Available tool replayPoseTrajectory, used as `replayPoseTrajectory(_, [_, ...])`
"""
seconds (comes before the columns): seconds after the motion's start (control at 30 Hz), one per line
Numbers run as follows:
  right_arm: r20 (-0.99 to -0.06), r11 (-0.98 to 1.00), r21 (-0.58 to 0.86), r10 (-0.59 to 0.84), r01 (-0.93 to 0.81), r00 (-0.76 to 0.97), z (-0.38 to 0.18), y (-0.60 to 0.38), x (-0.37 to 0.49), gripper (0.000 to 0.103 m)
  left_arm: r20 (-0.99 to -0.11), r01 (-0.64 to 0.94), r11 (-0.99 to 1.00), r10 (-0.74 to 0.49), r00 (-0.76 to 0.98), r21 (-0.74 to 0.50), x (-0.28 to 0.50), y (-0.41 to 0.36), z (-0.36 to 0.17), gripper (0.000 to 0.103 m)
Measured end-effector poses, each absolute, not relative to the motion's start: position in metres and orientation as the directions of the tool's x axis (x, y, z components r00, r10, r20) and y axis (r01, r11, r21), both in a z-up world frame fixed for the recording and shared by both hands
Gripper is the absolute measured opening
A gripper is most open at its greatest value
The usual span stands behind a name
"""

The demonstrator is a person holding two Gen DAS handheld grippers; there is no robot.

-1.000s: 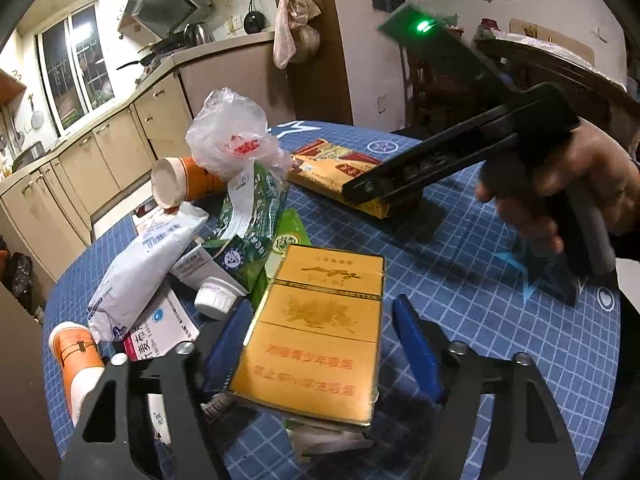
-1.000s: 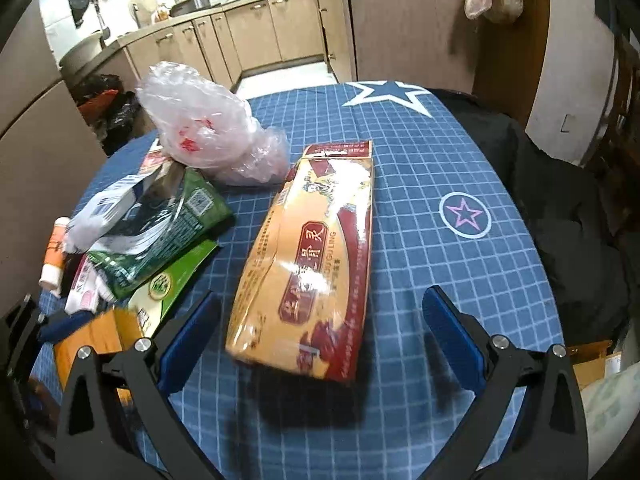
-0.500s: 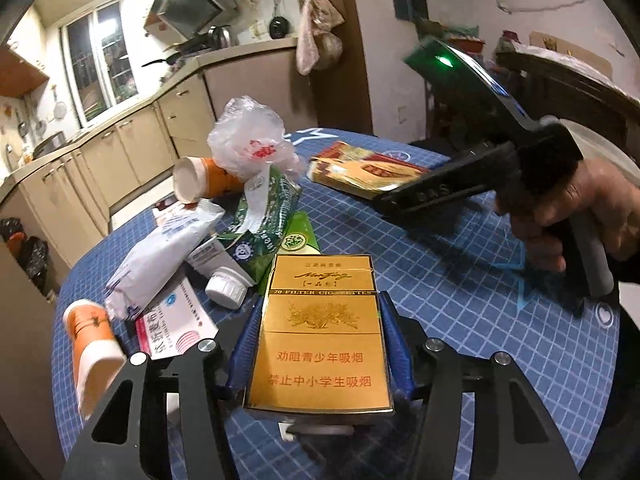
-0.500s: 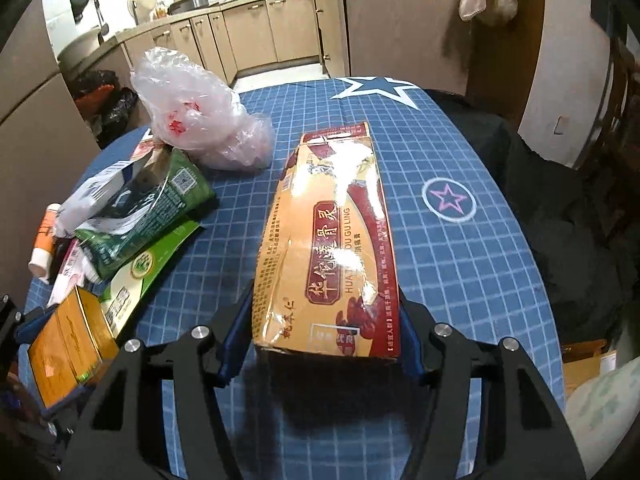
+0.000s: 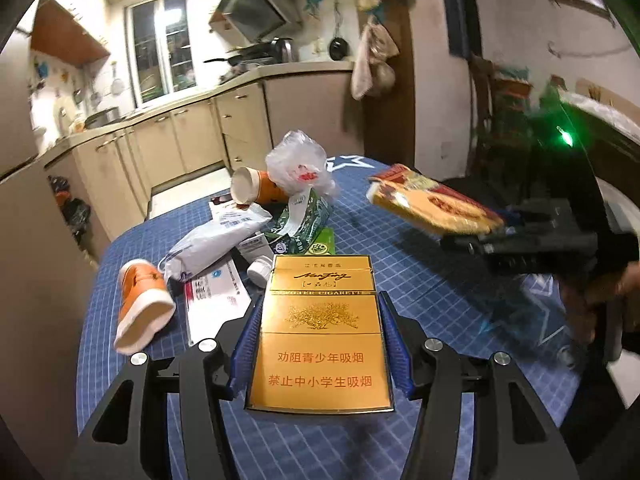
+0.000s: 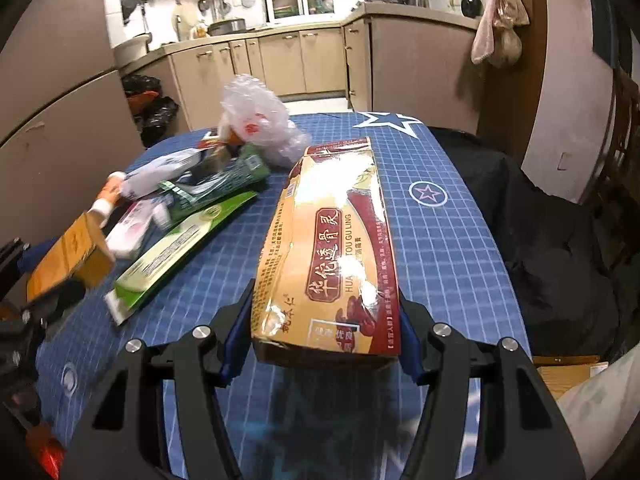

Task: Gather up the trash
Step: 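Grasp the yellow cigarette box with the left tool while the right tool grasps the red snack box, then carry both boxes with both tools over the white bucket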

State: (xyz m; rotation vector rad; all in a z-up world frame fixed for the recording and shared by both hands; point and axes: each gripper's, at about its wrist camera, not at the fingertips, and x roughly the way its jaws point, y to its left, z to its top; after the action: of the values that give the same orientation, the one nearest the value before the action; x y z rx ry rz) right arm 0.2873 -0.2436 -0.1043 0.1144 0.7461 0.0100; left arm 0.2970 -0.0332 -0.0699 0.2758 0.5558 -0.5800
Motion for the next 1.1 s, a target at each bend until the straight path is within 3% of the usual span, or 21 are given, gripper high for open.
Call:
replayPoseTrajectory(0.53, [-0.619,0.999,-0.018,0.019,-0.038,0.785,-0.097,-0.215,0.215,0.057,-0.571,0.276,0.958,-0.182,0.8,0.082,0.248,-0.048,-0.061,0.057])
replayPoseTrajectory(0.67, [-0.6,1.0,-0.017,0.01,-0.025,0.8,-0.091,-0.218,0.202,0.057,-0.555,0.219,0.967,-0.112,0.824,0.13,0.242,-0.054,-0.056,0.057])
replayPoseTrajectory(1.1, [-0.494,0.994,-0.021,-0.102,0.106,0.864,-0.054,-0.264,0.157,0.057,-0.489,0.24,0.96,-0.141,0.861,0.146,0.225,-0.105,-0.023,0.057])
